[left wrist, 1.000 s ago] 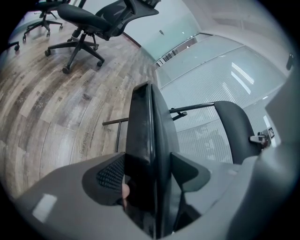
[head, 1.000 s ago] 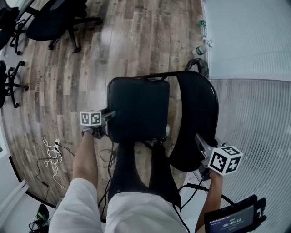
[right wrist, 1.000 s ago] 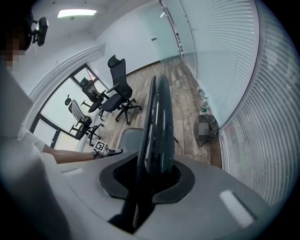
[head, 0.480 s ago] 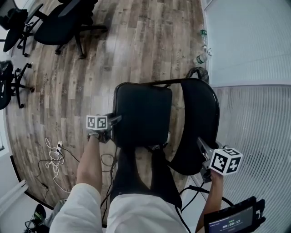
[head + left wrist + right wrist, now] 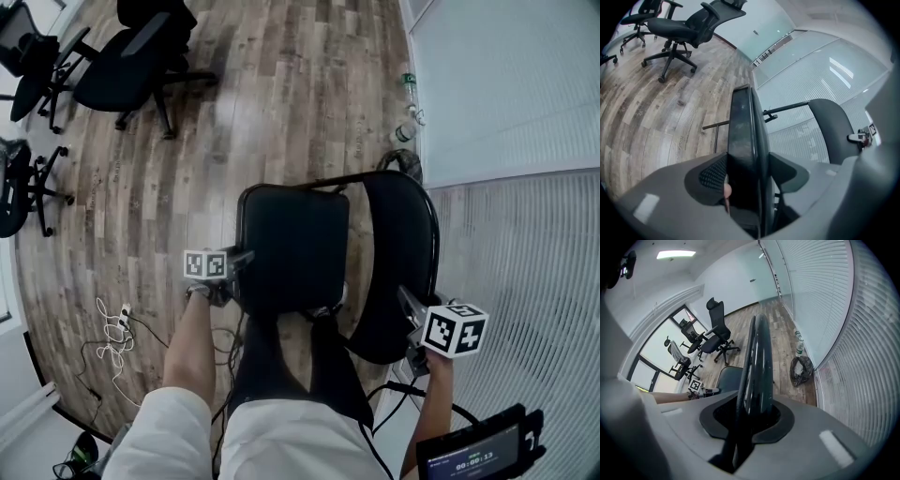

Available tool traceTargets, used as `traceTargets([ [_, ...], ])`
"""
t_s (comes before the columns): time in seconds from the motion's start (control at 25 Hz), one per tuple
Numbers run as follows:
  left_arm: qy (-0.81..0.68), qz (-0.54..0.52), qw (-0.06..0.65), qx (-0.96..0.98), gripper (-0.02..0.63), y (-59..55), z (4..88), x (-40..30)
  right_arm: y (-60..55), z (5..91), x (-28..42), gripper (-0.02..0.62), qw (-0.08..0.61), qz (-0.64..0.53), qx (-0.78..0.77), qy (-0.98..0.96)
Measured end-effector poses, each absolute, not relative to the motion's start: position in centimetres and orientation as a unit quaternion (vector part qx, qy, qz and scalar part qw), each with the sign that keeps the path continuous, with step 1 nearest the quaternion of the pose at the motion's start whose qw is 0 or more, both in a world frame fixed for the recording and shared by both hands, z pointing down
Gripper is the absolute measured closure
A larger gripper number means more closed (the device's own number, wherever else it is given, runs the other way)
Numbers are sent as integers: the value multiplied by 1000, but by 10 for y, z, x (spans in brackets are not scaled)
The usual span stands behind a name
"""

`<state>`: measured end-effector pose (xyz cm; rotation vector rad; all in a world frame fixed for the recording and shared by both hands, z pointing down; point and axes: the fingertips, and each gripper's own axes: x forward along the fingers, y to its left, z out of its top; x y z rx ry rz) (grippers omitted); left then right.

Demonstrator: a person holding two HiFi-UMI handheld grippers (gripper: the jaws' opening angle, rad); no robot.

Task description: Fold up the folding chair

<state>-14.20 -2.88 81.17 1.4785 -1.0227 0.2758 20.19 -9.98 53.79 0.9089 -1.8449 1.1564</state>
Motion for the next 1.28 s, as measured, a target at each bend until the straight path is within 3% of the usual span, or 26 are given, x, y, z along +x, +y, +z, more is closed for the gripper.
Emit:
traceTargets([
  [1.28, -473, 174, 590, 631, 340, -46, 765, -85, -102, 525, 209, 532, 398, 429, 378, -718],
])
